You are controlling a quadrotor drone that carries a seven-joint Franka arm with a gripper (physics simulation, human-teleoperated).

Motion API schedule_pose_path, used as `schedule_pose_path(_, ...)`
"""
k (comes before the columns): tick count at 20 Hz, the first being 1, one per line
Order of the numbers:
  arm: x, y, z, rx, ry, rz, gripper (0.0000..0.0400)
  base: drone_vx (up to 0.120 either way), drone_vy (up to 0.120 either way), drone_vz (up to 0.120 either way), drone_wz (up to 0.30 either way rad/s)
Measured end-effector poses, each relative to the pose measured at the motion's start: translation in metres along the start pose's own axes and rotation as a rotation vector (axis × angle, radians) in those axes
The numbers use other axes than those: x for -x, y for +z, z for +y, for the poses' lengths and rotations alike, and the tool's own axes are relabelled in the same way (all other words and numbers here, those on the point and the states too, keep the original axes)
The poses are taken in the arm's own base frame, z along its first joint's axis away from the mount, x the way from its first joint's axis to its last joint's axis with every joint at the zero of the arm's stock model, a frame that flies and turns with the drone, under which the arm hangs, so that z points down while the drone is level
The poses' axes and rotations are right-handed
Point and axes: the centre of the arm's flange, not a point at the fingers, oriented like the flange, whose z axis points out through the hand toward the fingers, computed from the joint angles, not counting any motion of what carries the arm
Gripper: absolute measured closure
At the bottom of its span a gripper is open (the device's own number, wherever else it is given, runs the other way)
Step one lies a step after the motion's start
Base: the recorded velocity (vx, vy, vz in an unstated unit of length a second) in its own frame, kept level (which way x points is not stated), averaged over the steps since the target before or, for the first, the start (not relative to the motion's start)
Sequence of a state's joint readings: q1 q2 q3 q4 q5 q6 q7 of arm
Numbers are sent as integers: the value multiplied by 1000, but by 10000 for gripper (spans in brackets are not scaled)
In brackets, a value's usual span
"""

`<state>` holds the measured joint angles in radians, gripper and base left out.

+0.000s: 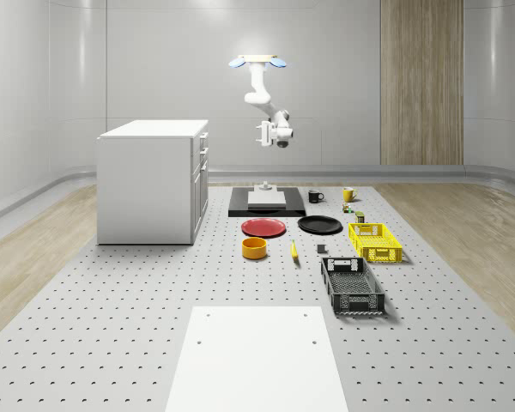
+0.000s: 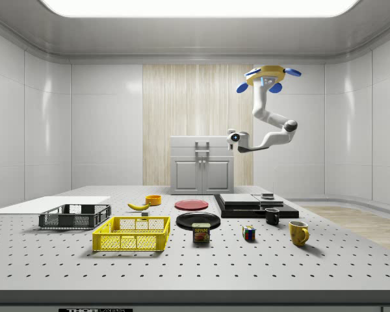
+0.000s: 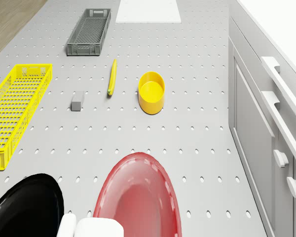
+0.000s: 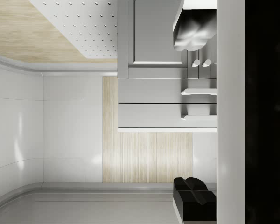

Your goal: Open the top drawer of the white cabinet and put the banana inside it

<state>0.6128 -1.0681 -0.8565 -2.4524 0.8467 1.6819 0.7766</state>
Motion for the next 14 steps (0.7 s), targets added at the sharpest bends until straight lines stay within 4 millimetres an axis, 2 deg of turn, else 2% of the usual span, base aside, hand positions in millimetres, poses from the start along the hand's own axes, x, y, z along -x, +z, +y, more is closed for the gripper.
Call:
schedule_pose_path(11, 0, 0, 0, 0, 0, 0, 0, 120, -120, 0, 0)
schedule_pose_path(14, 0, 0, 0, 0, 0, 0, 0, 120, -13, 0, 0)
